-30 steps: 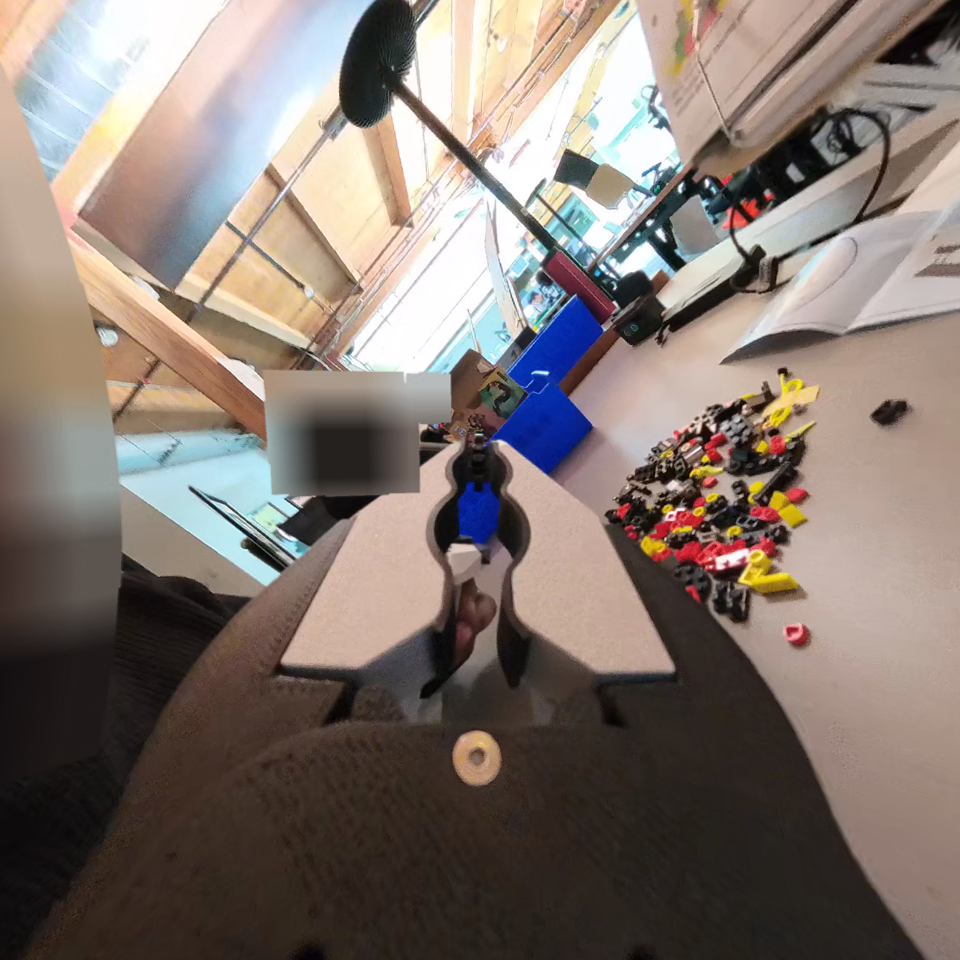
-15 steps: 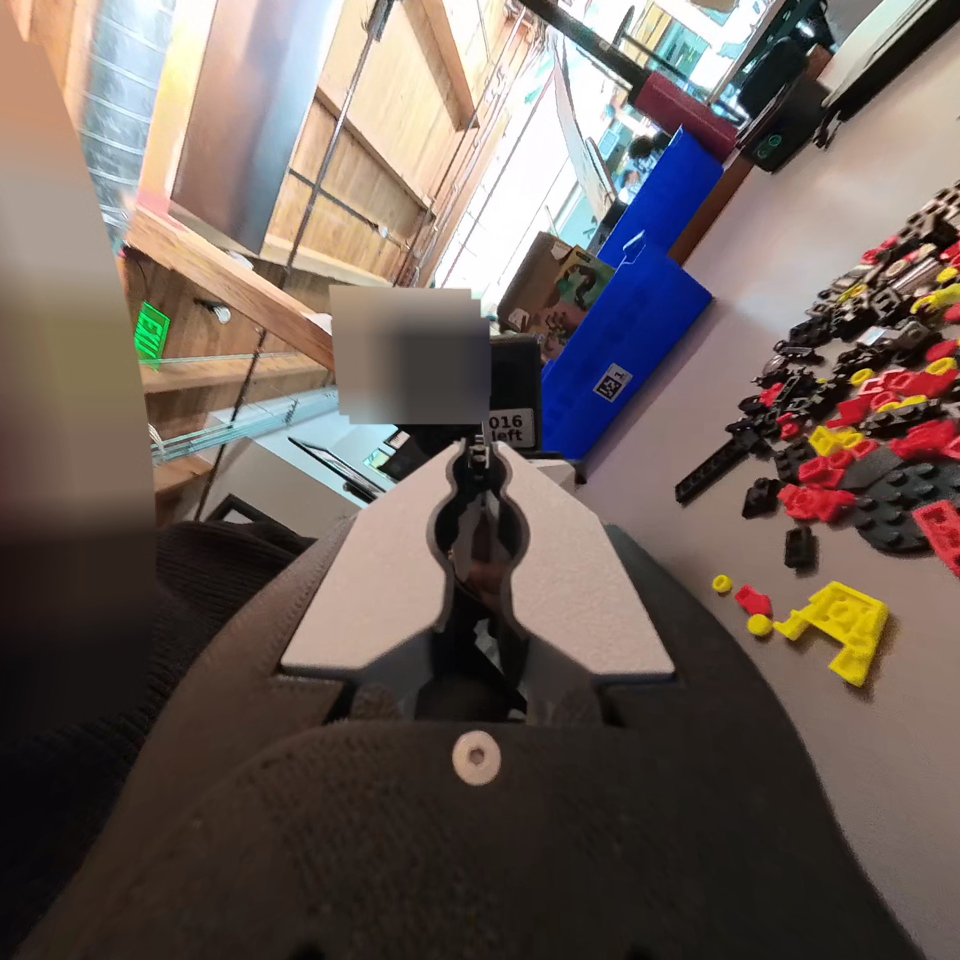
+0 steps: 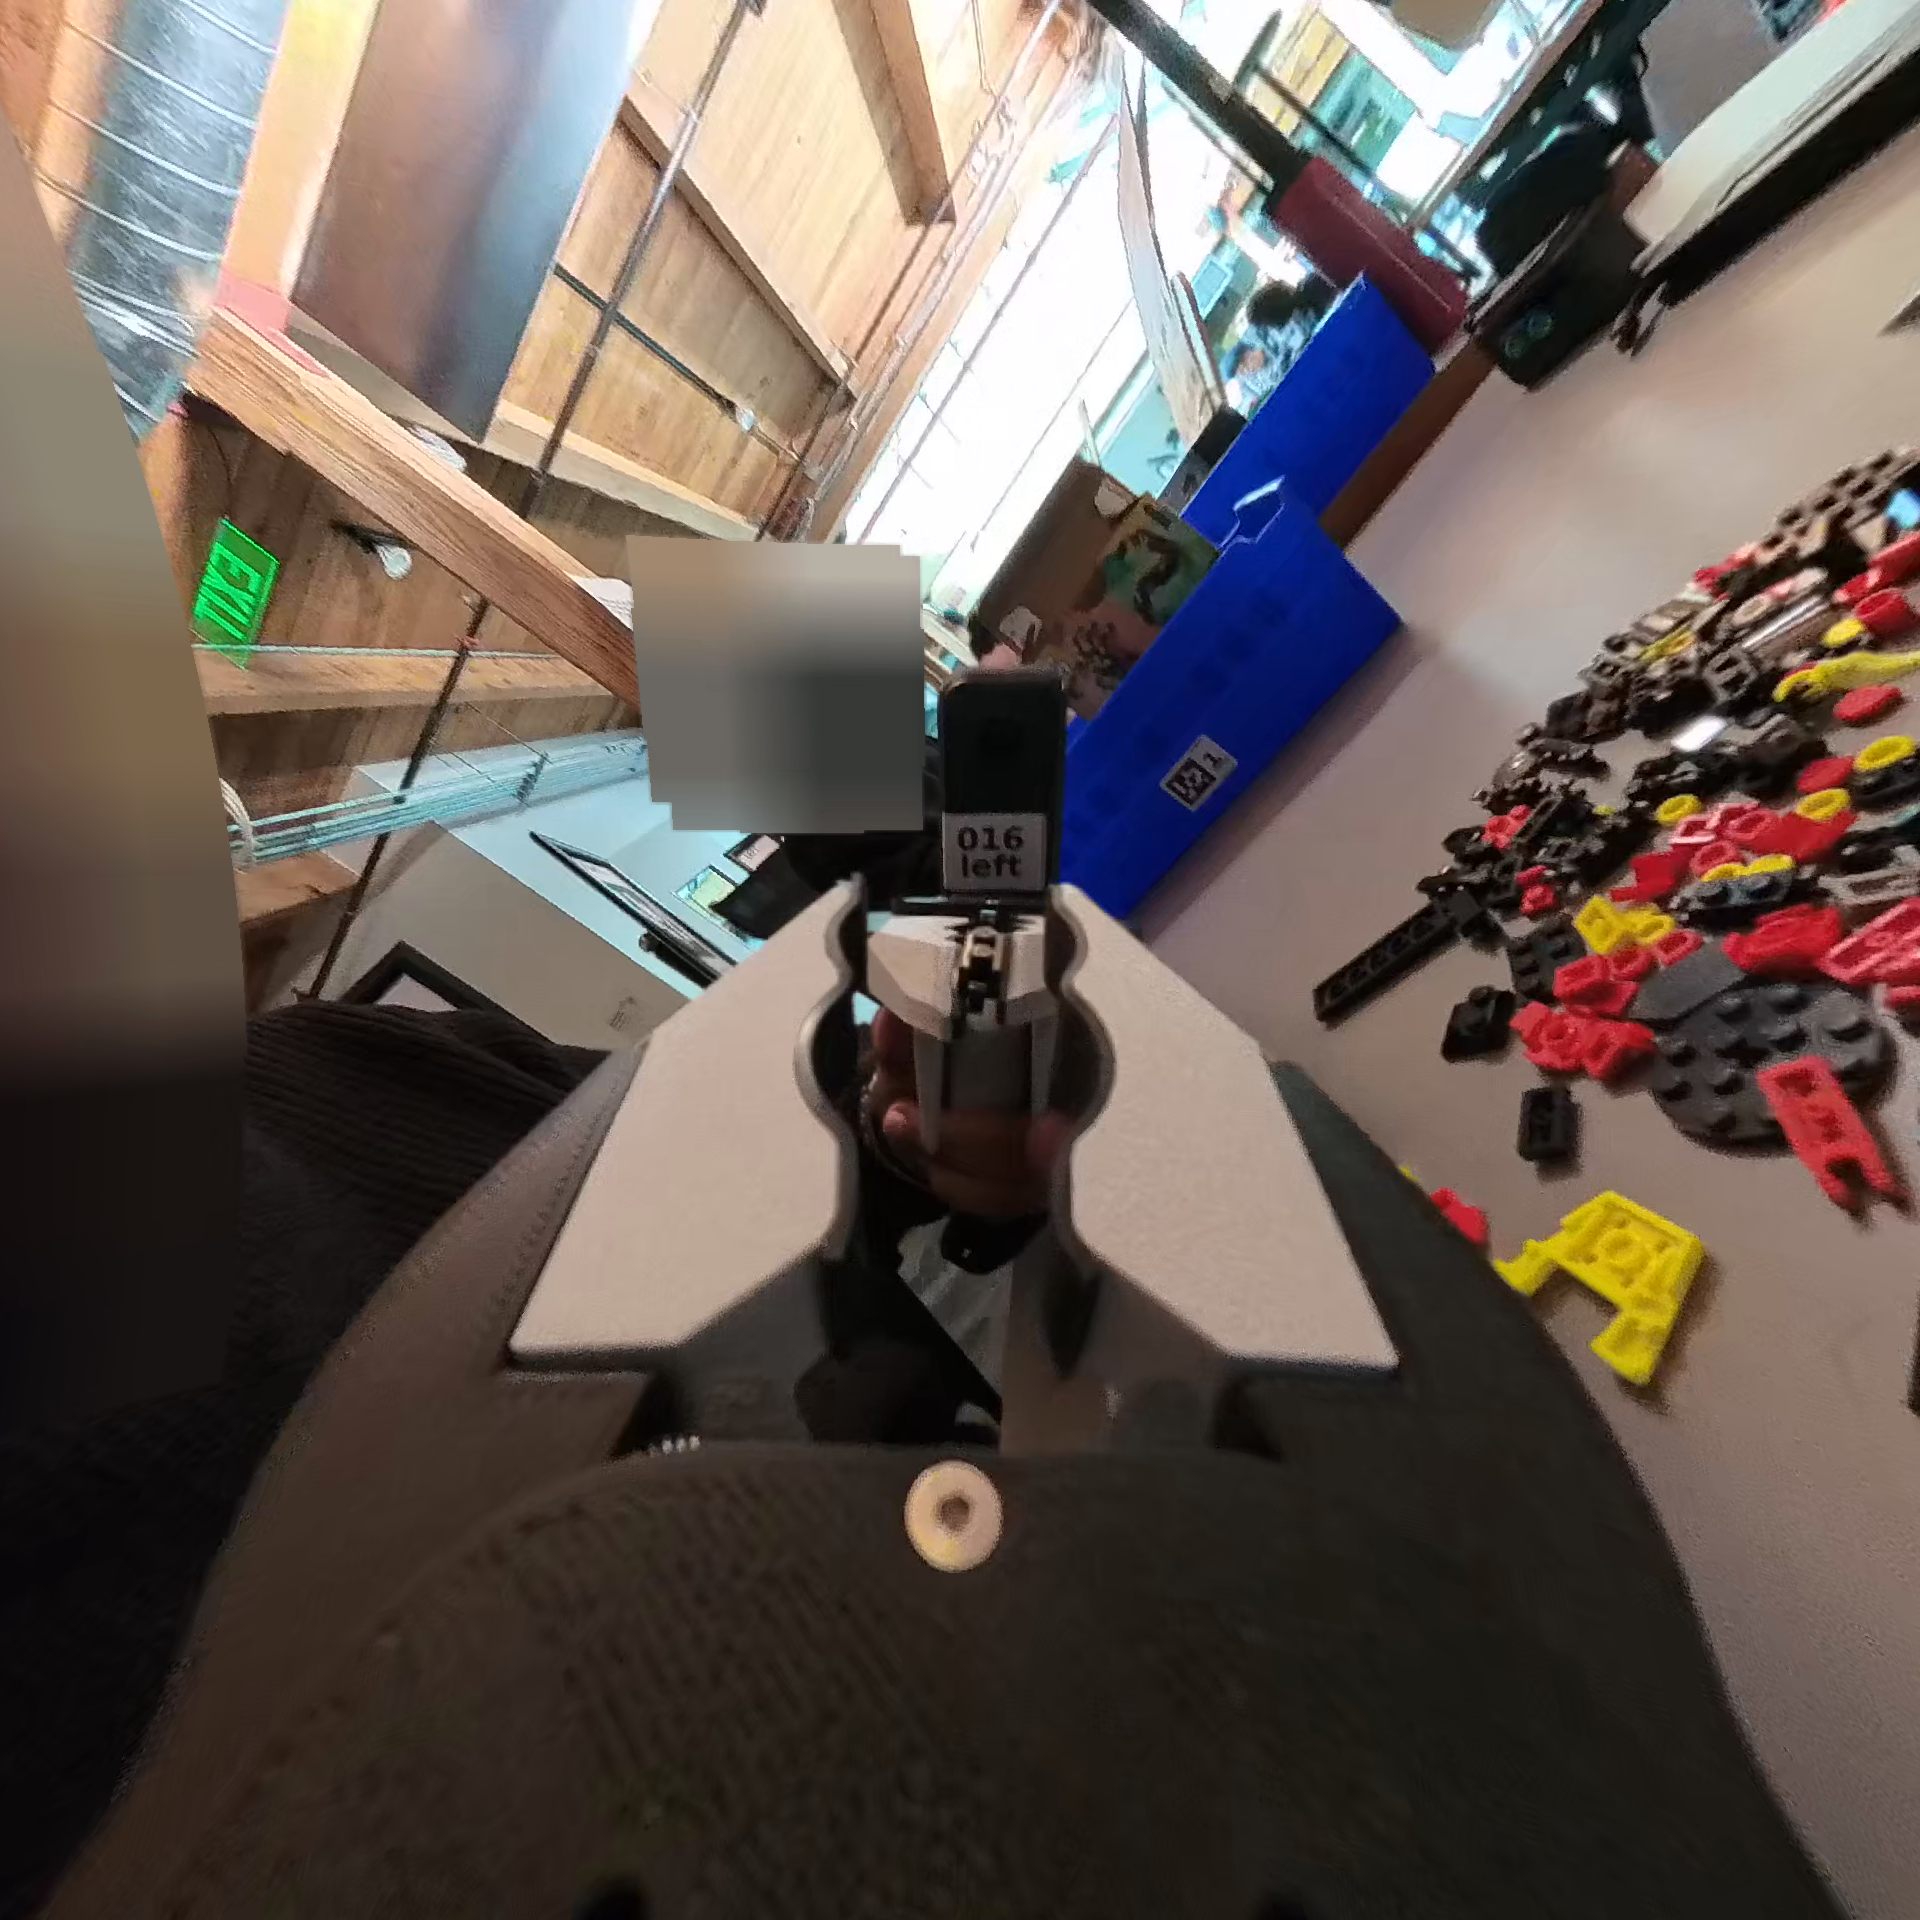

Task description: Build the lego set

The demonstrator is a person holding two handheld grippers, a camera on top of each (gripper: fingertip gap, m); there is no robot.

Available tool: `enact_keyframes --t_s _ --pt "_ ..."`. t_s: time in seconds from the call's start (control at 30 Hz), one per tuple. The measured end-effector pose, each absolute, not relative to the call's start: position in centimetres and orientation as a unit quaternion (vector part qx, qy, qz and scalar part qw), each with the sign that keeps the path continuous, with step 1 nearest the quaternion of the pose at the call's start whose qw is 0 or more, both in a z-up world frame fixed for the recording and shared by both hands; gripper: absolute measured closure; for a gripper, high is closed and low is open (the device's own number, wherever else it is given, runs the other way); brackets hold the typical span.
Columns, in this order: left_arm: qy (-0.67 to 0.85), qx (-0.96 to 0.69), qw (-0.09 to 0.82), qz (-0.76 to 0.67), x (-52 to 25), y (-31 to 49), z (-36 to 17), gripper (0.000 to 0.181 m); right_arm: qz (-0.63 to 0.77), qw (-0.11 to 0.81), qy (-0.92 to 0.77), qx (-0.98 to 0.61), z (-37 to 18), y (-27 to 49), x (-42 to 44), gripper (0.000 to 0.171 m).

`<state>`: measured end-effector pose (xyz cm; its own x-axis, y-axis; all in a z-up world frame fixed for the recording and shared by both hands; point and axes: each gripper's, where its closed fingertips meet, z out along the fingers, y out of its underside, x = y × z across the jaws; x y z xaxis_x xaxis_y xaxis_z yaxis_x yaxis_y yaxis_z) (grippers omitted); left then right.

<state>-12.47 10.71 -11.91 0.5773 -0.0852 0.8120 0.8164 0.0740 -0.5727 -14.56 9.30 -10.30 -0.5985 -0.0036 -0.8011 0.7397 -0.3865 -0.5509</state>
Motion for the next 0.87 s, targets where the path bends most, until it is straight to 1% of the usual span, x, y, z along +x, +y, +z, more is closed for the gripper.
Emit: enact_keyframes --t_s 0.07,0.27,0.4,0.47,0.6,0.77,0.87 --pt "-0.308 -0.589 0.665 -0.341 -12.4 10.7 -11.8 0.179 -0.745 0.244 0.493 0.377 -10.4 9.8 -14.9 0.139" --pt "-0.308 -0.592 0.662 -0.340 -12.3 10.8 -11.9 0.179 -0.721 0.246 0.541 0.356 -11.4 8.7 -13.9 0.145" --pt "-0.309 -0.596 0.660 -0.337 -12.3 10.8 -12.0 0.179 -0.716 0.245 0.550 0.354 -11.6 8.5 -13.8 0.155" --pt "-0.307 -0.599 0.658 -0.336 -12.2 10.8 -12.1 0.179 -0.720 0.246 0.543 0.354 -11.4 8.9 -13.9 0.163" --pt "-0.306 -0.601 0.659 -0.334 -12.2 10.8 -12.1 0.179 -0.723 0.248 0.540 0.353 -11.3 9.2 -14.0 0.169" --pt "-0.302 -0.608 0.657 -0.327 -12.1 10.9 -12.2 0.179 -0.718 0.254 0.544 0.351 -11.4 9.3 -13.9 0.167" --pt "-0.304 -0.609 0.656 -0.327 -12.2 10.9 -12.2 0.179 -0.714 0.257 0.549 0.351 -11.5 9.2 -13.9 0.163"
